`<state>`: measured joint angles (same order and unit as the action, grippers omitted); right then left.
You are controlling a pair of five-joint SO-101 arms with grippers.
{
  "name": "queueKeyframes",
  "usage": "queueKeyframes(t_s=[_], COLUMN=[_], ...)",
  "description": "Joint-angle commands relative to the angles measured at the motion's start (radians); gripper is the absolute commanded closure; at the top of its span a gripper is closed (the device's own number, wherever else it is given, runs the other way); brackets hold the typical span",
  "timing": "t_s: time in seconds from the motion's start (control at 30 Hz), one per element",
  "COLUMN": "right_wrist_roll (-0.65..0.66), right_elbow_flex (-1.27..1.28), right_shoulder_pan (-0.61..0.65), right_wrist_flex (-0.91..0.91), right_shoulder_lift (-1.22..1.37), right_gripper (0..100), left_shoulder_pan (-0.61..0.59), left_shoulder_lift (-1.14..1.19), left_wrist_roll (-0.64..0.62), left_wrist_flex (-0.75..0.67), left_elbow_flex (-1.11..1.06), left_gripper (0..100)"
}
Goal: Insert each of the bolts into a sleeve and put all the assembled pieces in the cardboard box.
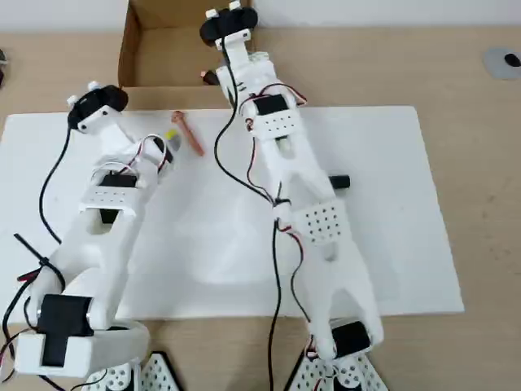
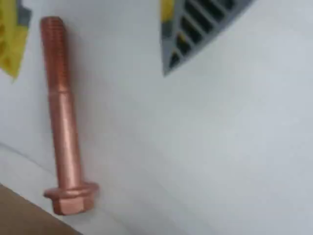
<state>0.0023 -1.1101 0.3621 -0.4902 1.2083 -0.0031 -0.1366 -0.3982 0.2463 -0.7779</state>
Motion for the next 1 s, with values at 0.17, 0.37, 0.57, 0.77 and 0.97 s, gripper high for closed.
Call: queueKeyframes(t_s=[0.17,0.37,0.57,0.77,0.97], right_wrist_roll=[0.003,0.000,0.000,-0.012,-0.150], right_elbow_flex=[-0.343,-0.404,-0.412,-0.486,-0.558], right_shoulder_pan=[-0.016,-0.016,-0.016,-0.025,-0.067], right_wrist_flex=[-0.091,-0.094,-0.094,-0.176,-0.440], right_shoulder_lift=[0.107,0.134,0.130,0.119,-0.061], right_gripper=[87.5,77.8,75.1,72.5,68.0], left_shoulder_pan=[0.014,0.015,0.015,0.017,0.012], left_shoulder_lift=[-0.004,-0.004,-0.002,-0.002,0.001], left_wrist_roll=[0.008,0.008,0.008,0.008,0.002], left_wrist_flex=[-0.018,-0.018,-0.018,-0.018,-0.015], left_elbow_flex=[0.060,0.060,0.060,0.060,0.080], left_gripper=[79,79,79,79,80])
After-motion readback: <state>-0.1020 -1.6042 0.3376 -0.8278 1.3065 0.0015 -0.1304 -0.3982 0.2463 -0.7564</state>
